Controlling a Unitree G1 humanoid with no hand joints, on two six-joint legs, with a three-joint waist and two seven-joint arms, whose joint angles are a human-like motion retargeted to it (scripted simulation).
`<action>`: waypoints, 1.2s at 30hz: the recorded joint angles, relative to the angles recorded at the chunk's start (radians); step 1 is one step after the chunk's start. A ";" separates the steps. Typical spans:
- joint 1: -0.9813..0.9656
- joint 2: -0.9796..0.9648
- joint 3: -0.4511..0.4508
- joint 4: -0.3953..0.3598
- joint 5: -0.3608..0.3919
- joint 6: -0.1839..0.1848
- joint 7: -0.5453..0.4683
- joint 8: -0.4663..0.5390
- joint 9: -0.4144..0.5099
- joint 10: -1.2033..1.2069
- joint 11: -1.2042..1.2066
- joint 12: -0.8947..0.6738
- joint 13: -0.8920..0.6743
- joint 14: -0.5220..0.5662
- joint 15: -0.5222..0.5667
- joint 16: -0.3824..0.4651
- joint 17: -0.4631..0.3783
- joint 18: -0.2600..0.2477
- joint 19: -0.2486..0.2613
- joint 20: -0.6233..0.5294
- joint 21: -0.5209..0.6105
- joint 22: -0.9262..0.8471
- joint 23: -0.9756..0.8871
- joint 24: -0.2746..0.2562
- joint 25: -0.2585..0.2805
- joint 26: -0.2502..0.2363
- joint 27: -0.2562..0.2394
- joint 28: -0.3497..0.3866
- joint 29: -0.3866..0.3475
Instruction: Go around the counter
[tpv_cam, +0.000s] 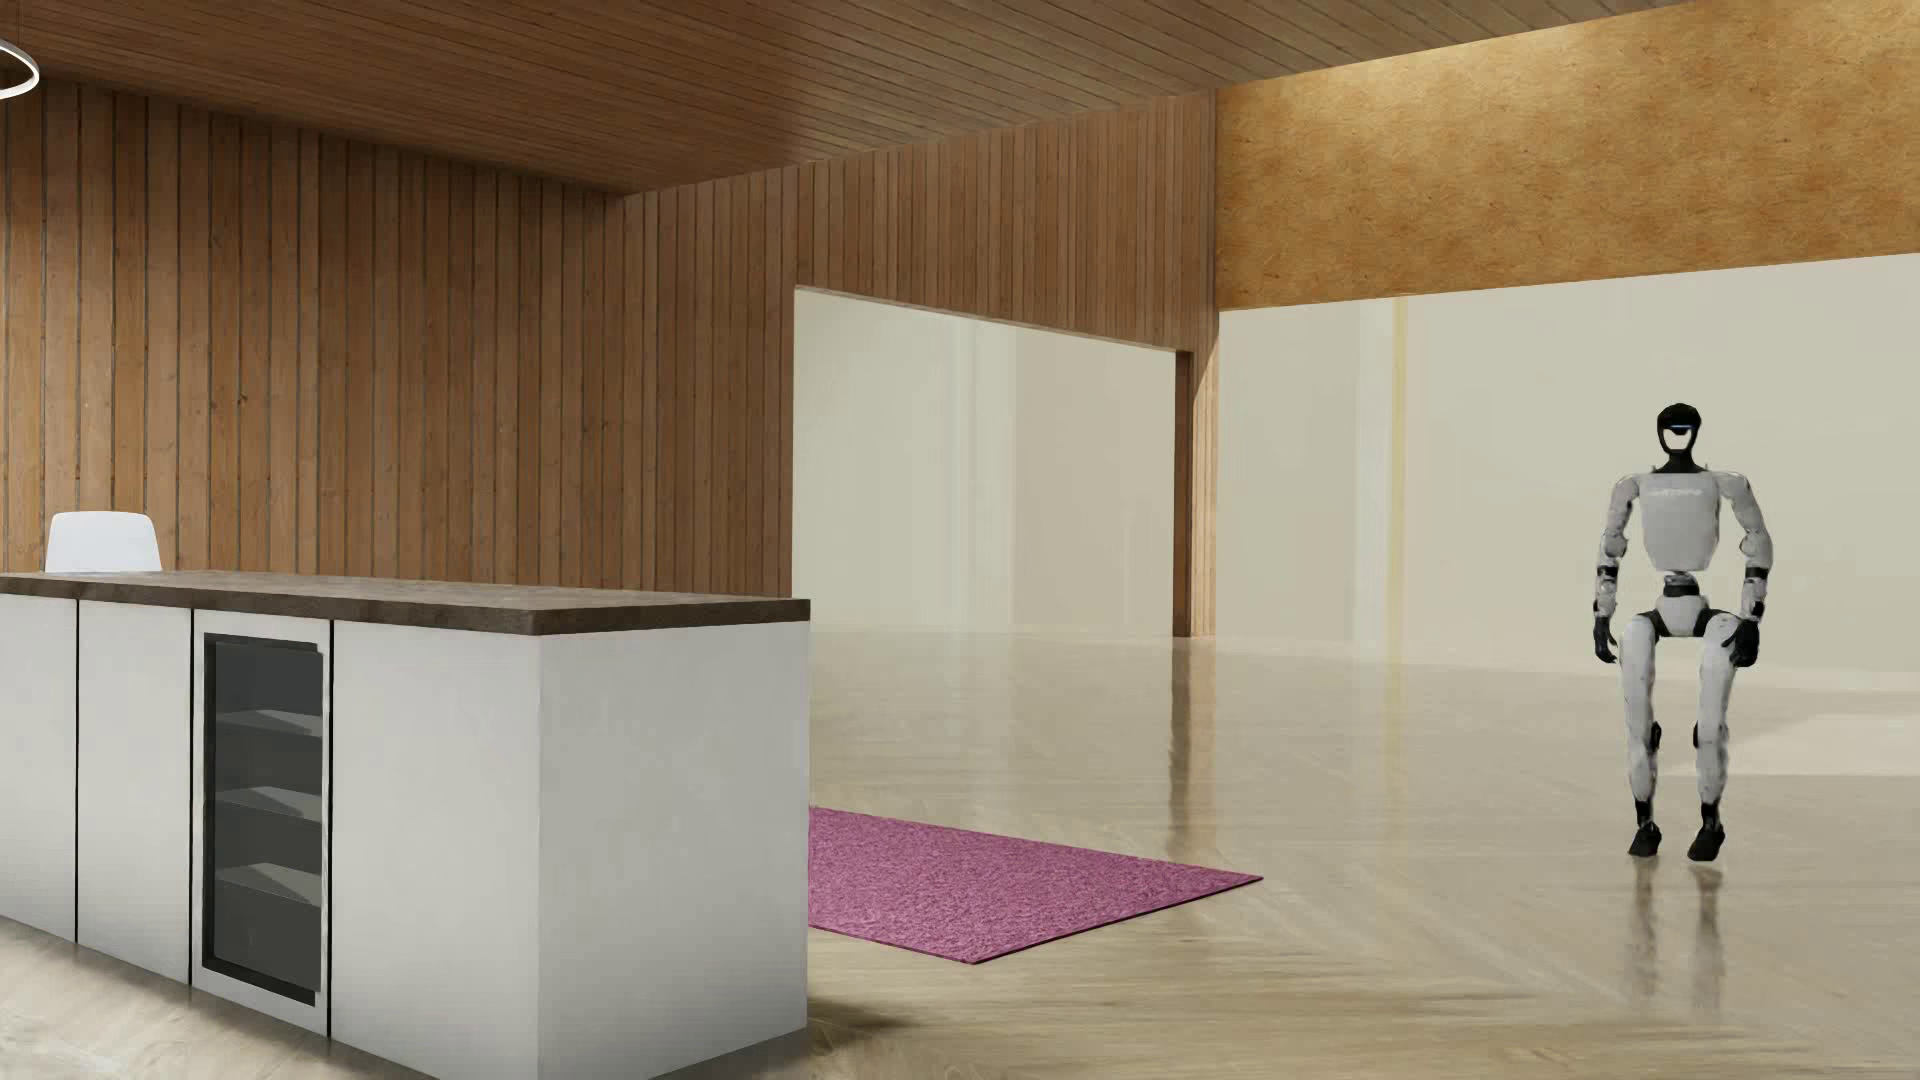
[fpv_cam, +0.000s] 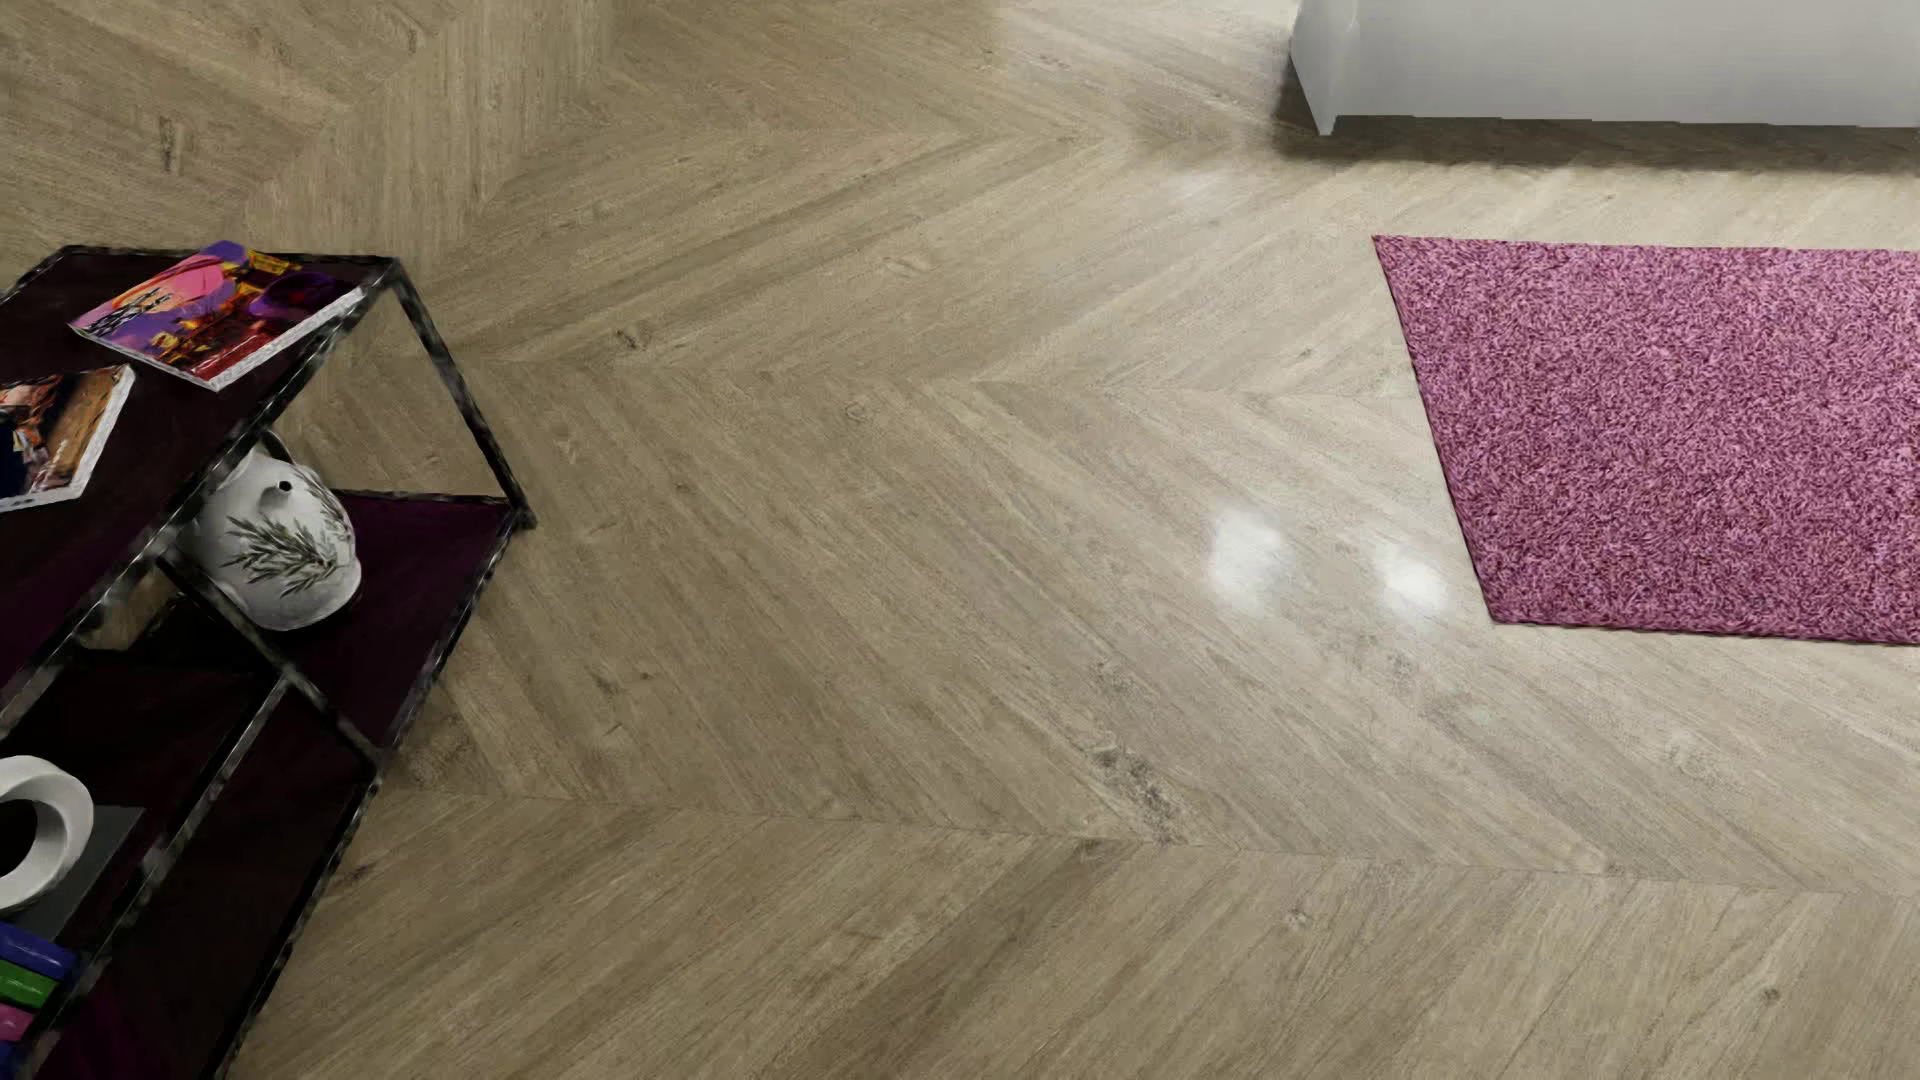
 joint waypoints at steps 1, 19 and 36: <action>0.001 -0.003 0.002 -0.001 0.003 0.004 0.000 0.000 0.002 0.007 0.098 0.004 0.004 0.010 -0.037 0.003 -0.003 0.000 0.000 -0.004 0.006 -0.011 -0.001 0.000 0.000 0.000 0.000 0.000 0.000; 0.449 -0.694 -0.330 0.081 -0.062 0.036 0.000 0.000 0.089 -0.005 0.571 -0.106 0.109 -0.226 -0.131 0.027 -0.017 0.000 0.000 -0.002 -0.012 -0.143 0.099 0.000 0.000 0.000 0.000 0.000 0.000; -0.538 0.251 0.207 0.087 -0.045 -0.088 0.000 0.000 0.091 0.183 0.432 0.101 -0.032 0.387 -0.207 0.034 -0.034 0.000 0.000 -0.033 -0.102 0.028 -0.151 0.000 0.000 0.000 0.000 0.000 0.000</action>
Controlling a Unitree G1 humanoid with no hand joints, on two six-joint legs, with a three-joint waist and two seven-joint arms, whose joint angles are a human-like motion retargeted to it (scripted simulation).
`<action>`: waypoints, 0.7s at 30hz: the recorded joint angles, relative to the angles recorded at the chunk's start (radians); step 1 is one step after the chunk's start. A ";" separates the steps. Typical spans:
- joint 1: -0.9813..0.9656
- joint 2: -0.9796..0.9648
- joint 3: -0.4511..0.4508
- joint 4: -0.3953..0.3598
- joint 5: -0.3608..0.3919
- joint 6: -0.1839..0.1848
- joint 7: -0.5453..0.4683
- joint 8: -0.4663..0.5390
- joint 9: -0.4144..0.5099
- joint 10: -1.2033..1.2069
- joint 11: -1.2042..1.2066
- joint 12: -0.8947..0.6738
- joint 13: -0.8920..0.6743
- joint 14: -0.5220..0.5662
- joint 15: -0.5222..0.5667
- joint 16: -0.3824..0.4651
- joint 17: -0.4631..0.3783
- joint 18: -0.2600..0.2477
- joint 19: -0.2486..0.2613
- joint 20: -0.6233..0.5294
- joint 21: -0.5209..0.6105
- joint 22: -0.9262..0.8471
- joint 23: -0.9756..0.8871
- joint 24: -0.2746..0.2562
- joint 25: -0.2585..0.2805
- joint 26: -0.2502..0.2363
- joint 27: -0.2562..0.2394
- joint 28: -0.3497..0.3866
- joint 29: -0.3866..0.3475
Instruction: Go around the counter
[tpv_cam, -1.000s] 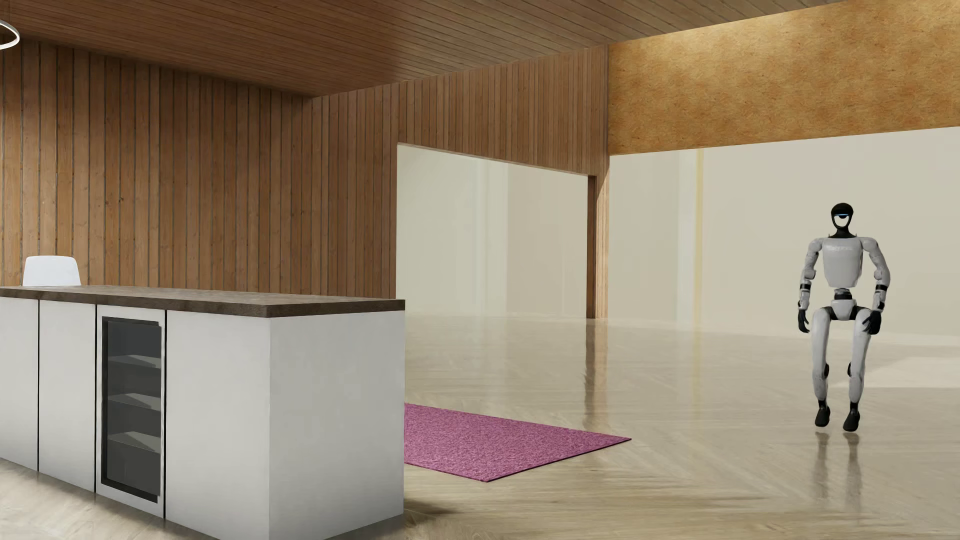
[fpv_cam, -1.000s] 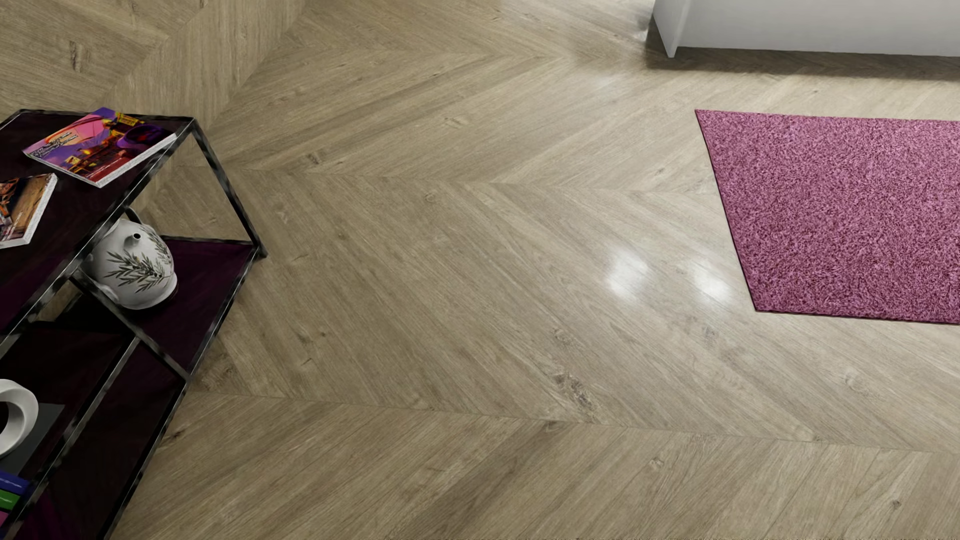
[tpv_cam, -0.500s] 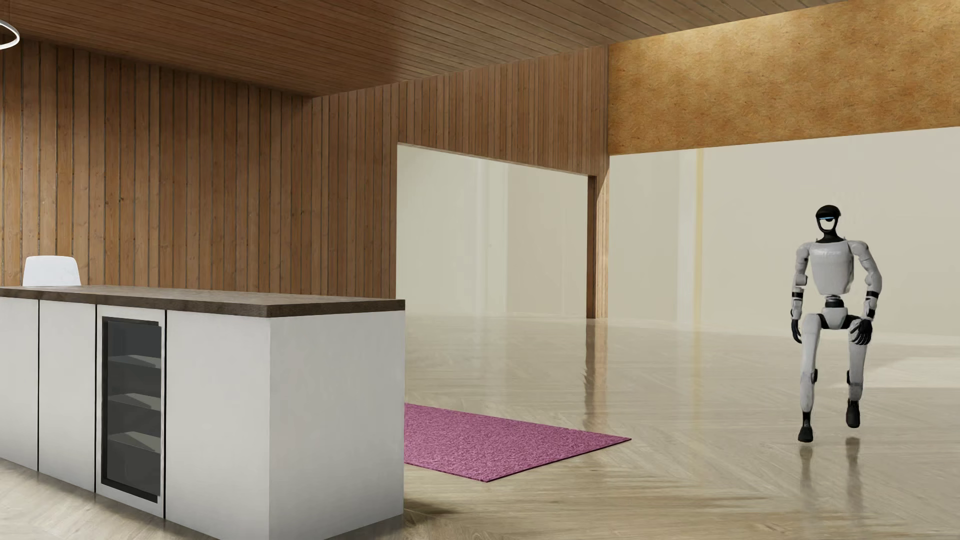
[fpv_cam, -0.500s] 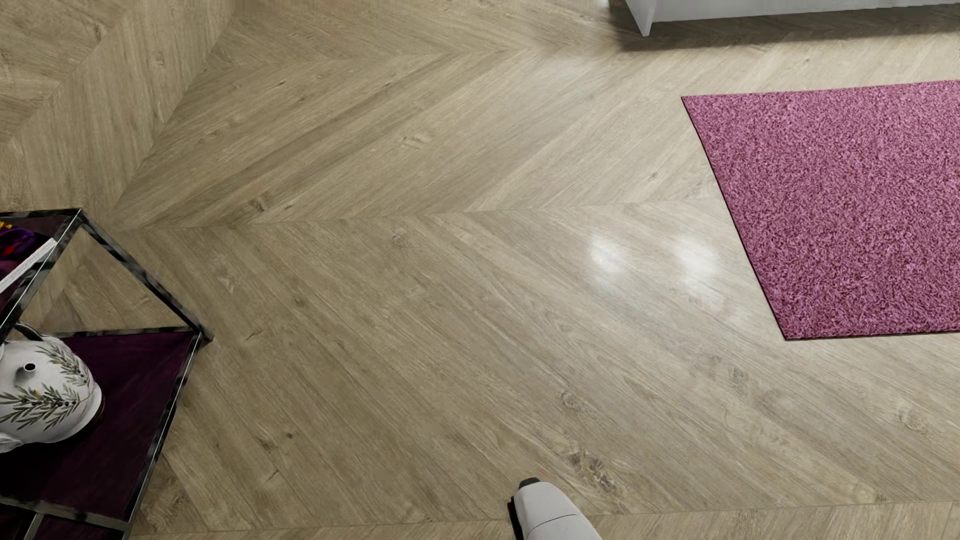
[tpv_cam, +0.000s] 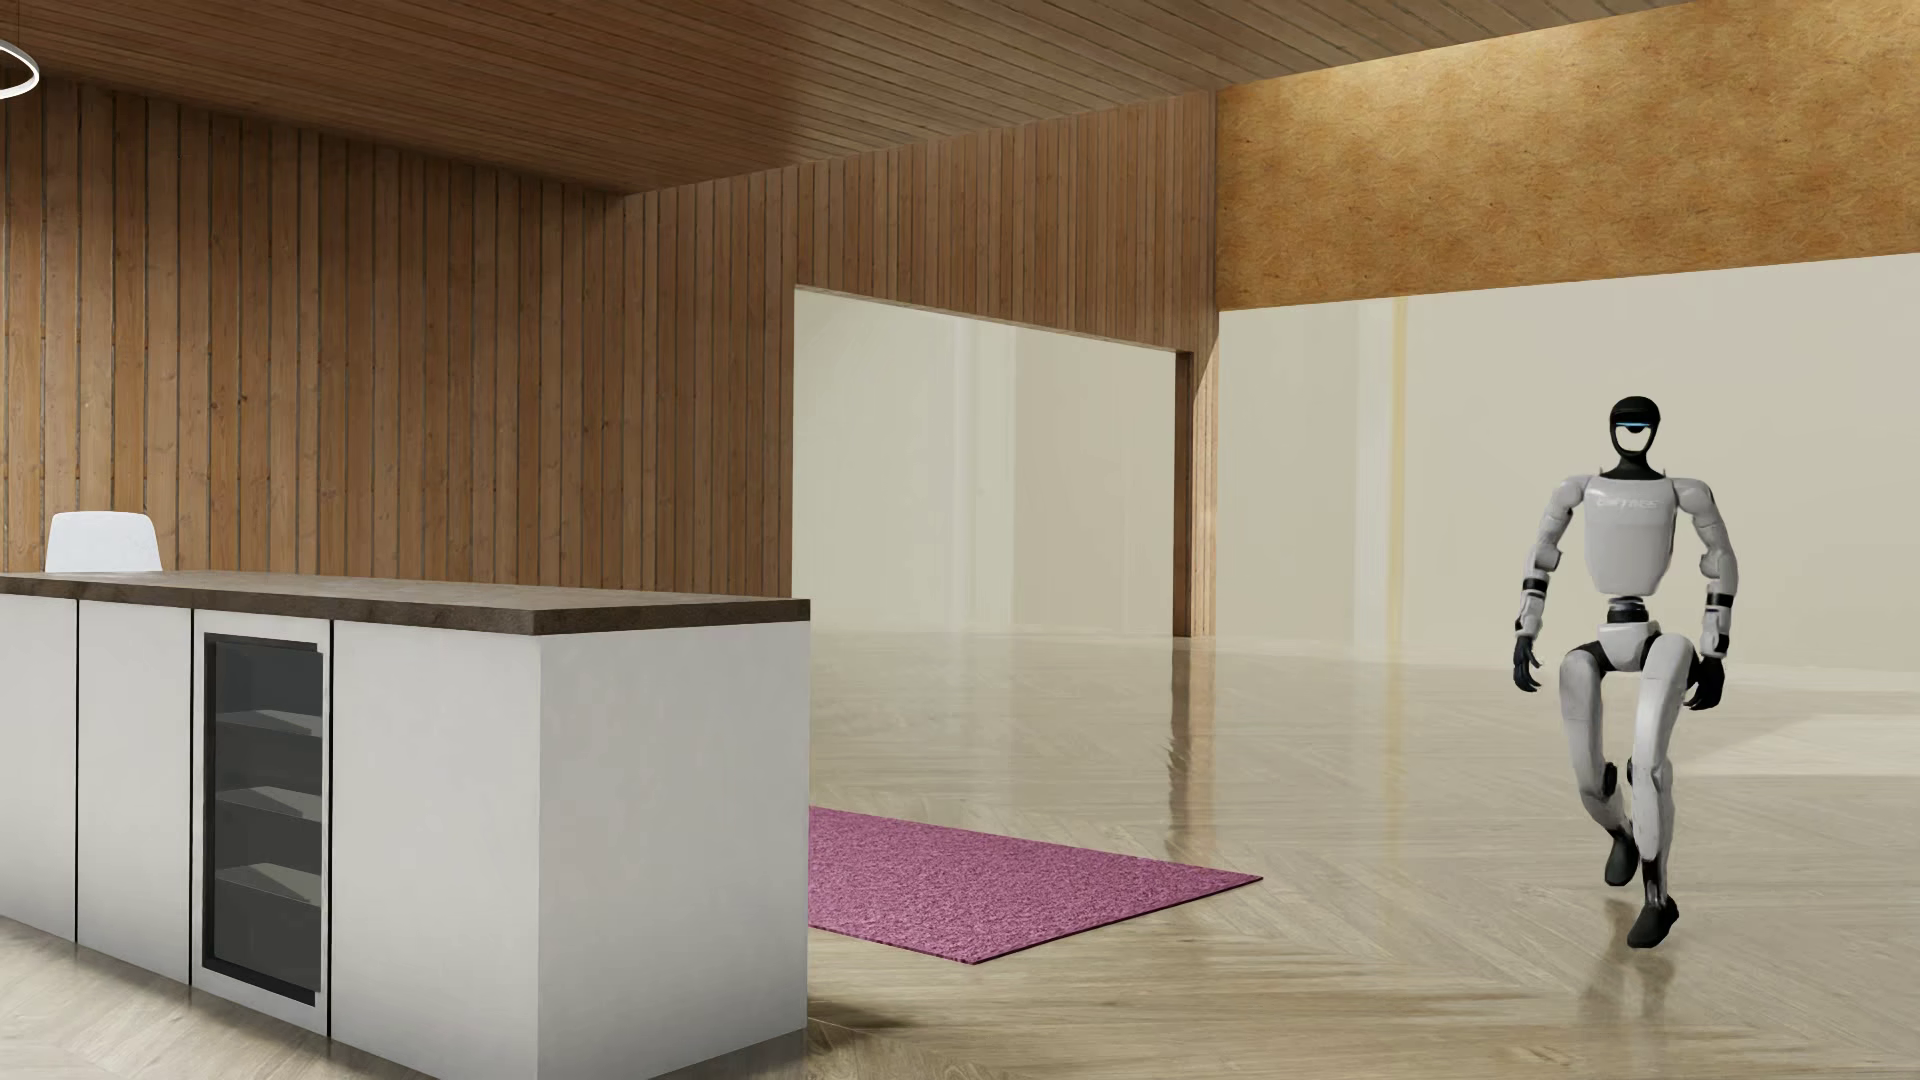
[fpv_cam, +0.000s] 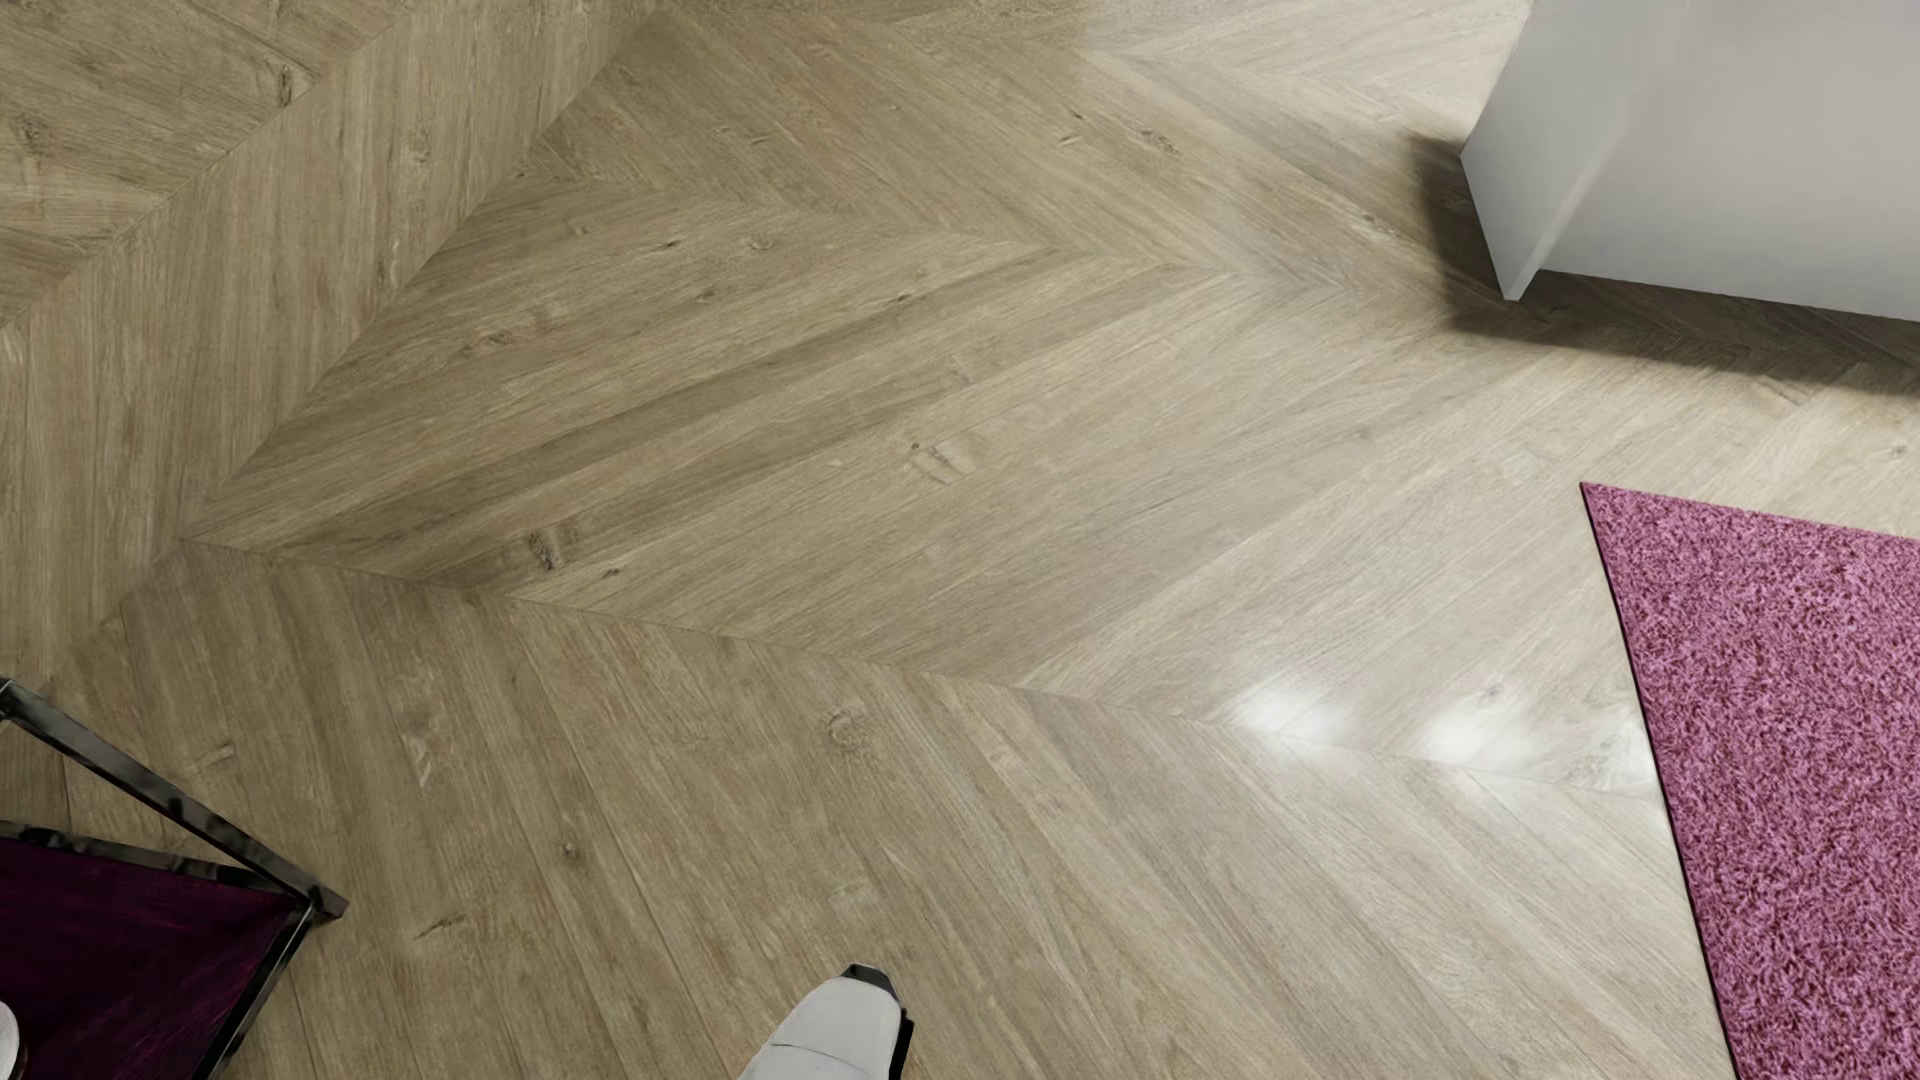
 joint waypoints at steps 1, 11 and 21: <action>0.017 -0.039 -0.030 -0.039 -0.025 -0.020 0.000 0.000 -0.010 0.063 0.138 -0.003 0.016 0.046 0.154 -0.003 0.013 0.000 0.000 -0.011 0.002 0.023 0.038 0.000 0.000 0.000 0.000 0.000 0.000; 0.859 -0.752 -0.467 -0.056 -0.049 0.077 0.000 0.000 -0.017 -0.221 -0.047 -0.173 0.152 -0.608 0.071 0.057 0.003 0.000 0.000 0.111 0.027 -0.196 0.118 0.000 0.000 0.000 0.000 0.000 0.000; 0.523 -0.497 -0.356 0.043 0.119 0.100 0.000 0.000 -0.009 0.746 0.097 -0.088 0.145 -0.158 -0.034 -0.033 0.026 0.000 0.000 0.126 0.021 -0.026 0.157 0.000 0.000 0.000 0.000 0.000 0.000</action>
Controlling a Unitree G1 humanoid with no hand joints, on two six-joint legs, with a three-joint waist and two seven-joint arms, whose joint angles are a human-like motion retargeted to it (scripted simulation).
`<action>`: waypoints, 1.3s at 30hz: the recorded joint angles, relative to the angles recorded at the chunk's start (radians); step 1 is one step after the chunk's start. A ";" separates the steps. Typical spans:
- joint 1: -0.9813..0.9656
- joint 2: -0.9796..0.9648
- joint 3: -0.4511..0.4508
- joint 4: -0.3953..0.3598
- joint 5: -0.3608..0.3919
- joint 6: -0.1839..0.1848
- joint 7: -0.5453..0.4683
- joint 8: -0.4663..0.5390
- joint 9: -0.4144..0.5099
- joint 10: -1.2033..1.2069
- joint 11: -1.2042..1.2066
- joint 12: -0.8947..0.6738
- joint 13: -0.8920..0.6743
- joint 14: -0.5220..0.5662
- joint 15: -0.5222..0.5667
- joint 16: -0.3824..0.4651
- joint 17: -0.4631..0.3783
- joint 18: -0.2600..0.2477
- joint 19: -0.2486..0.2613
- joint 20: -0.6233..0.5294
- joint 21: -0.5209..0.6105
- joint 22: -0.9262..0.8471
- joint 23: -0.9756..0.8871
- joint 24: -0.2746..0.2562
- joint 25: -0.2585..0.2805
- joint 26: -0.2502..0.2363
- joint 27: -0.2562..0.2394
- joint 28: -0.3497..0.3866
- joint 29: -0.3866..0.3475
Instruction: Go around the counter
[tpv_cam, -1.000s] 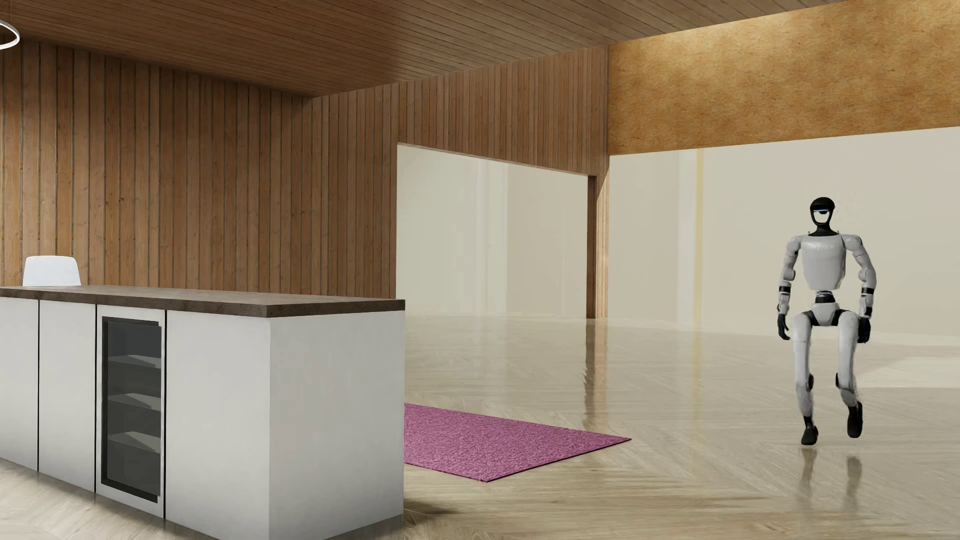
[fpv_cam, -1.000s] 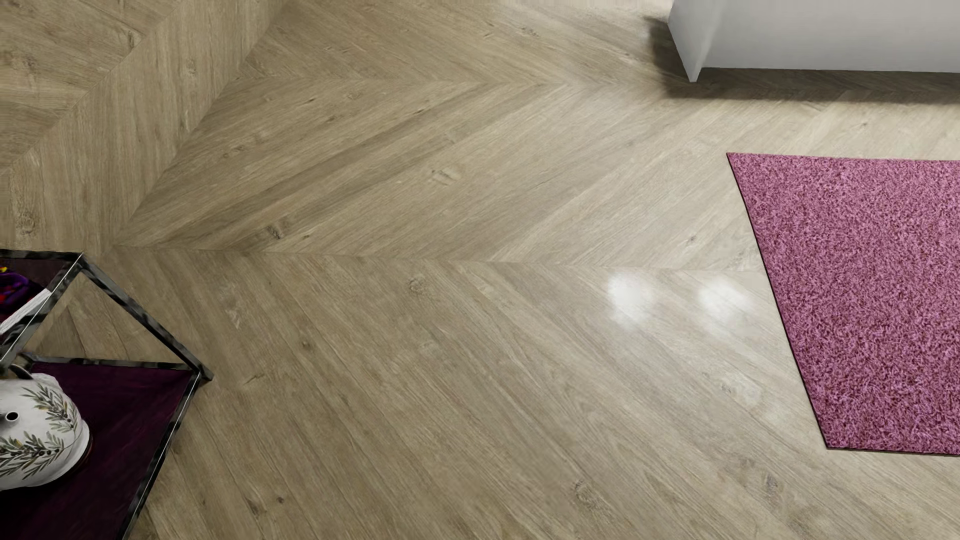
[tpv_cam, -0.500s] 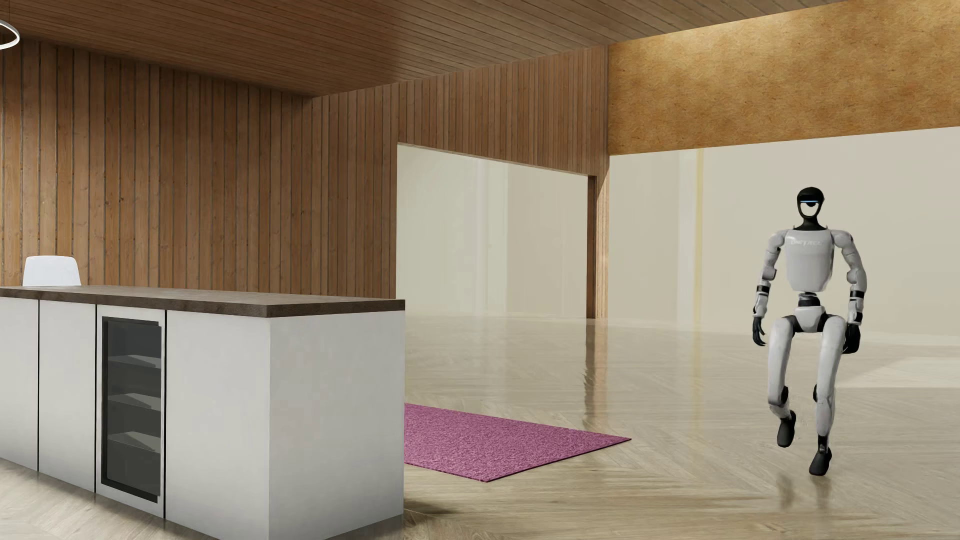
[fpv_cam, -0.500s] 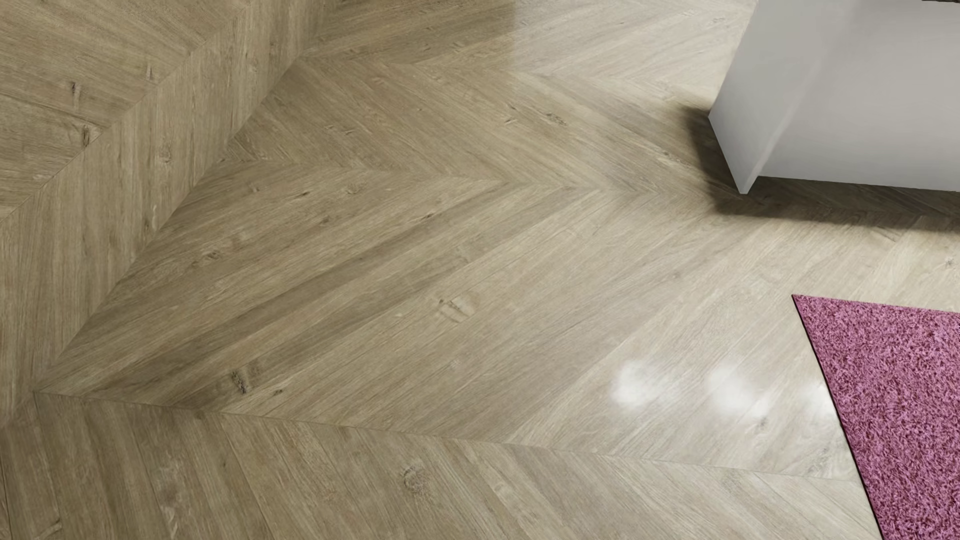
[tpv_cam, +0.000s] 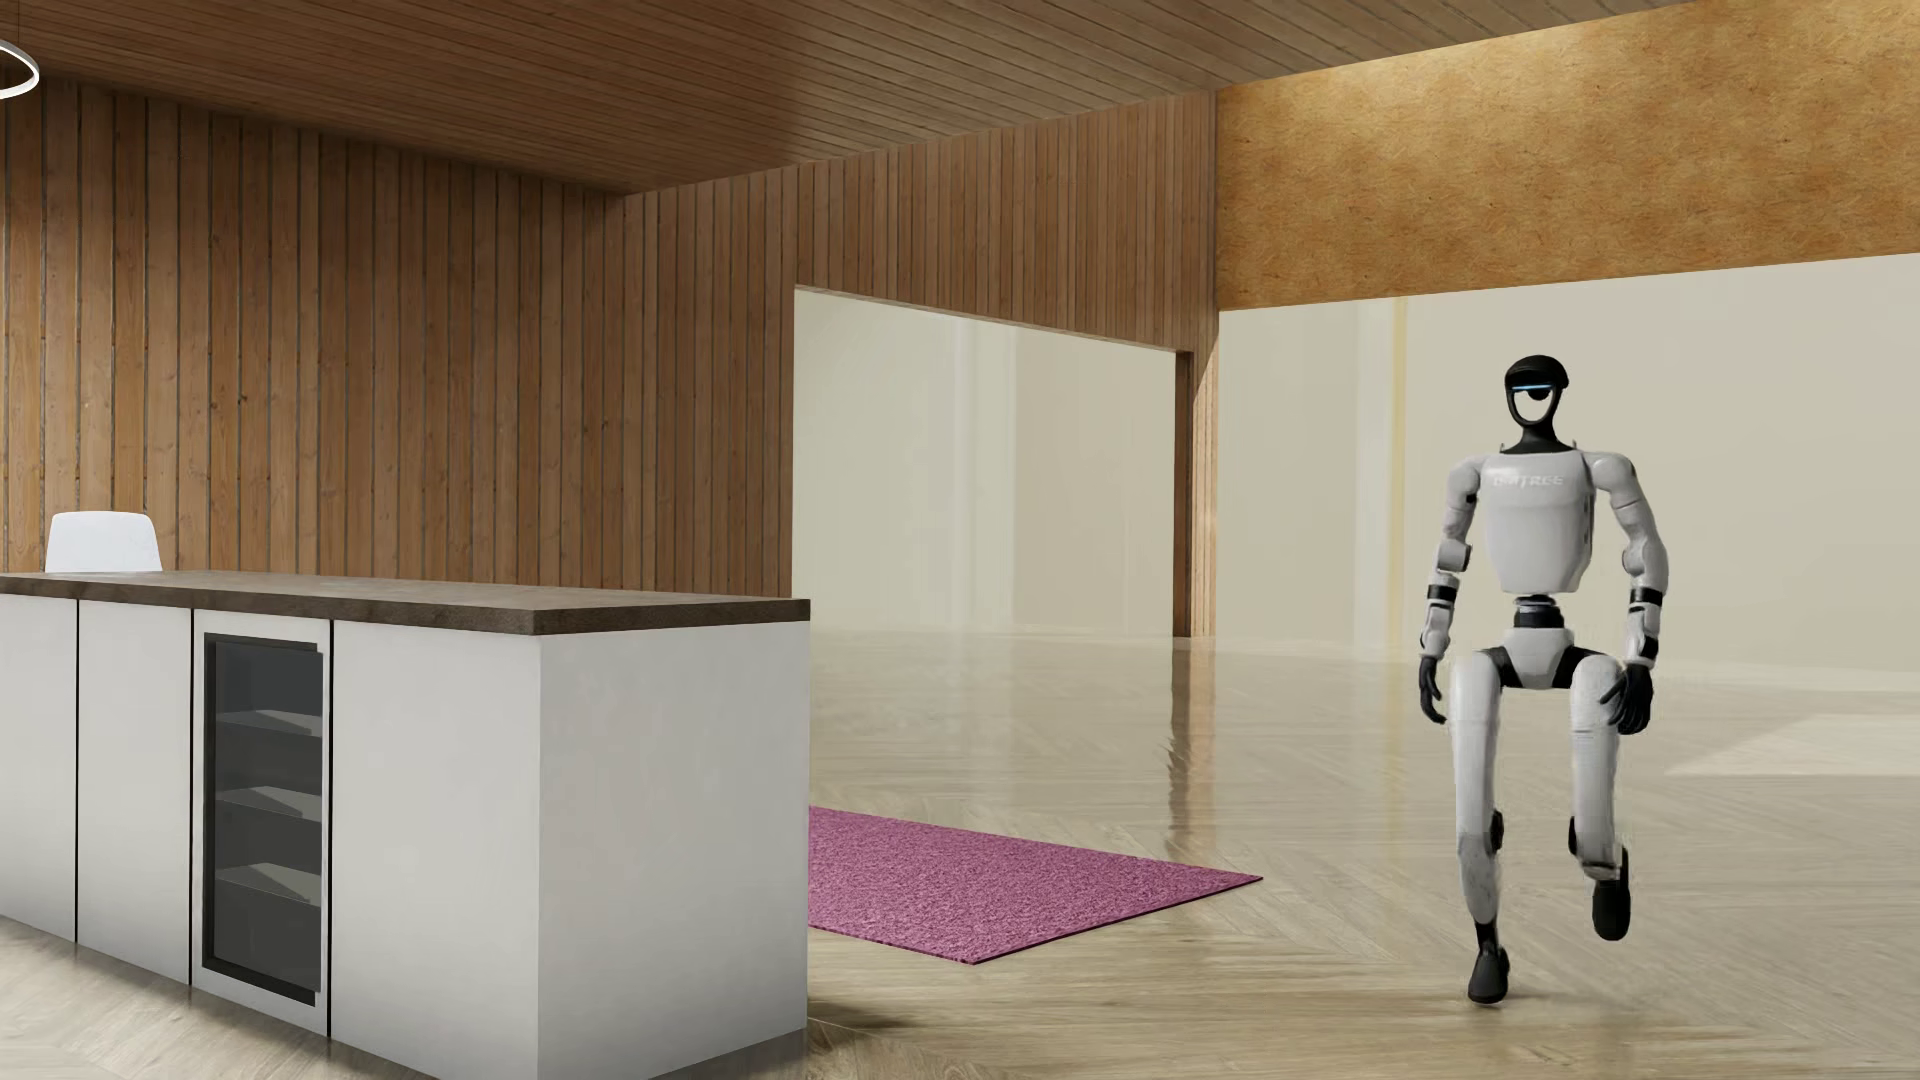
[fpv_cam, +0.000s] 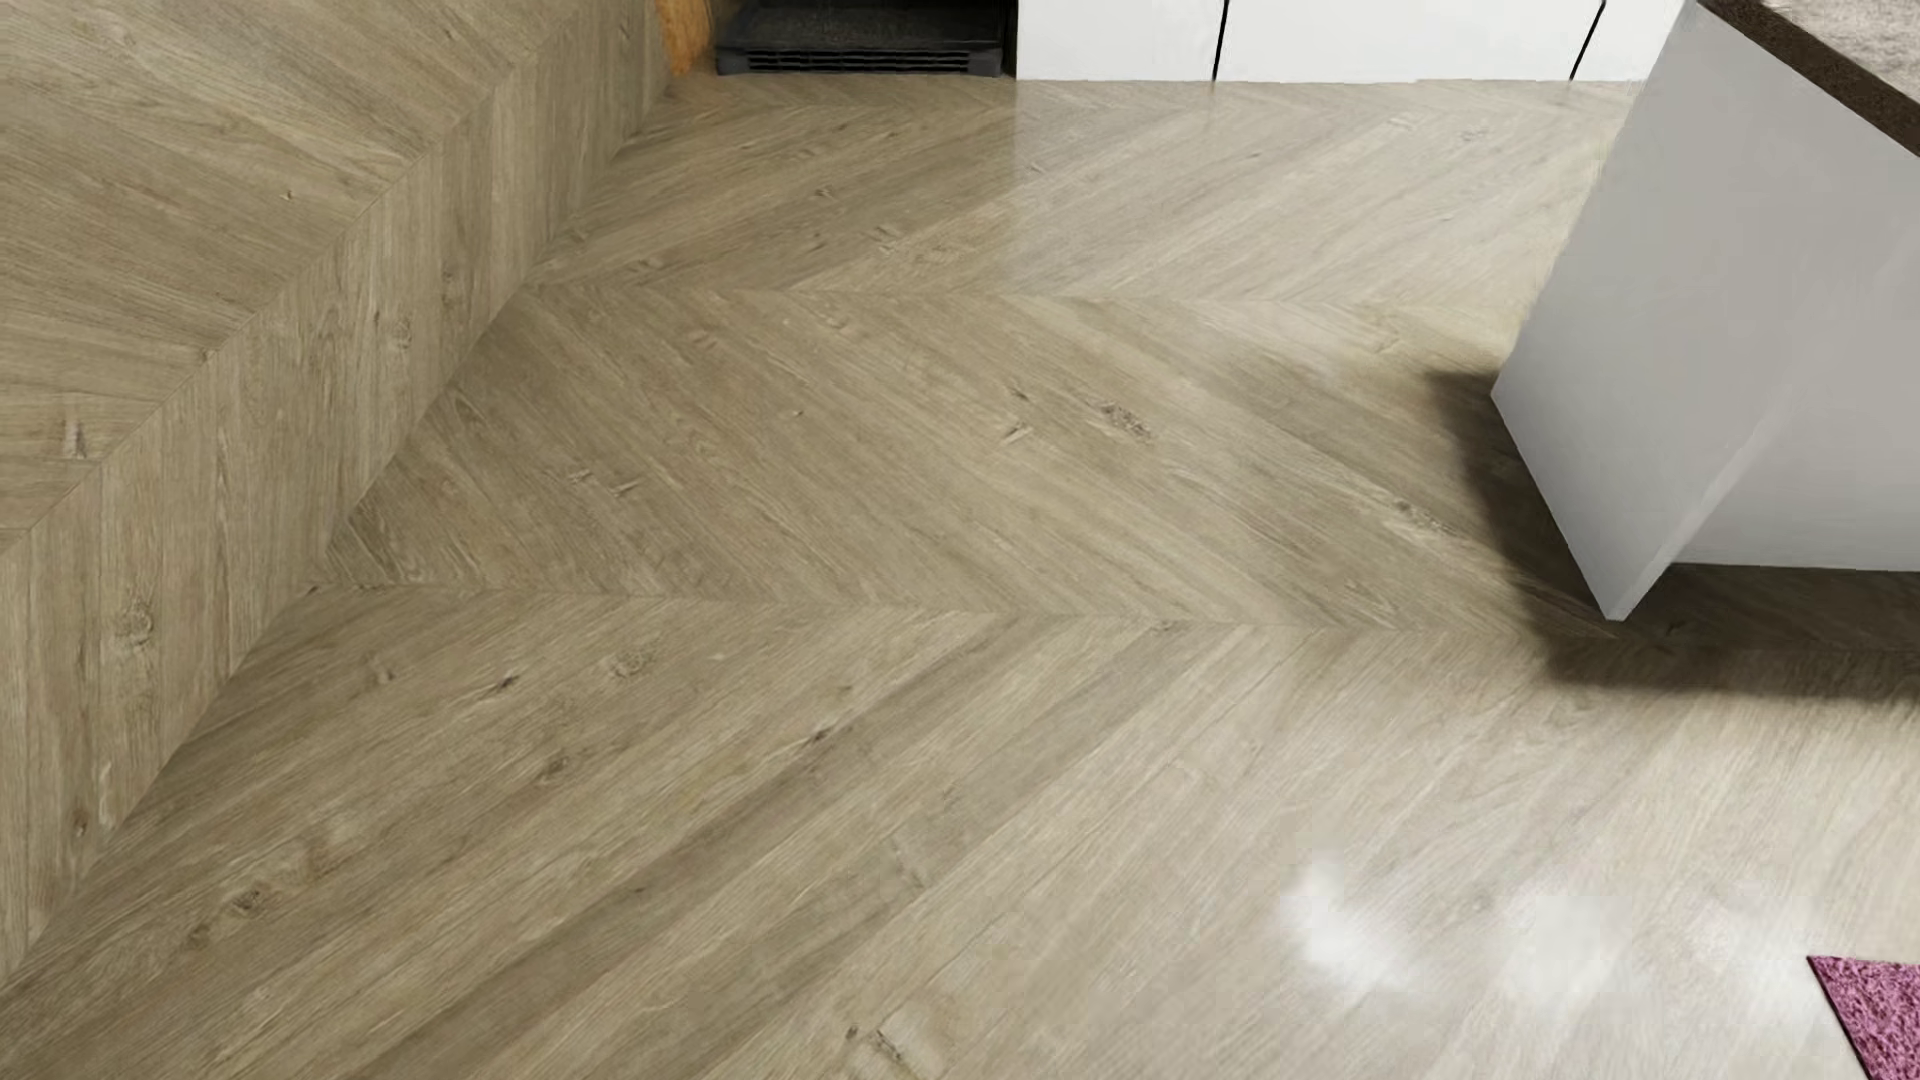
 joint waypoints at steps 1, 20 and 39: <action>-0.092 0.102 0.063 -0.026 0.001 -0.018 0.000 0.000 0.003 -0.080 -0.069 0.028 -0.005 0.023 -0.002 -0.004 -0.008 0.000 0.000 -0.009 -0.006 0.004 -0.049 0.000 0.000 0.000 0.000 0.000 0.000; 0.337 -0.254 -0.148 -0.108 -0.124 -0.105 0.000 0.000 -0.025 -0.962 0.011 -0.036 0.103 -0.463 0.084 0.089 -0.065 0.000 0.000 0.090 0.004 -0.189 0.029 0.000 0.000 0.000 0.000 0.000 0.000; -0.534 0.547 0.351 0.033 -0.133 -0.150 0.000 0.000 -0.052 -0.894 -0.229 0.196 -0.081 -0.292 0.455 0.011 -0.066 0.000 0.000 -0.006 -0.061 0.093 -0.434 0.000 0.000 0.000 0.000 0.000 0.000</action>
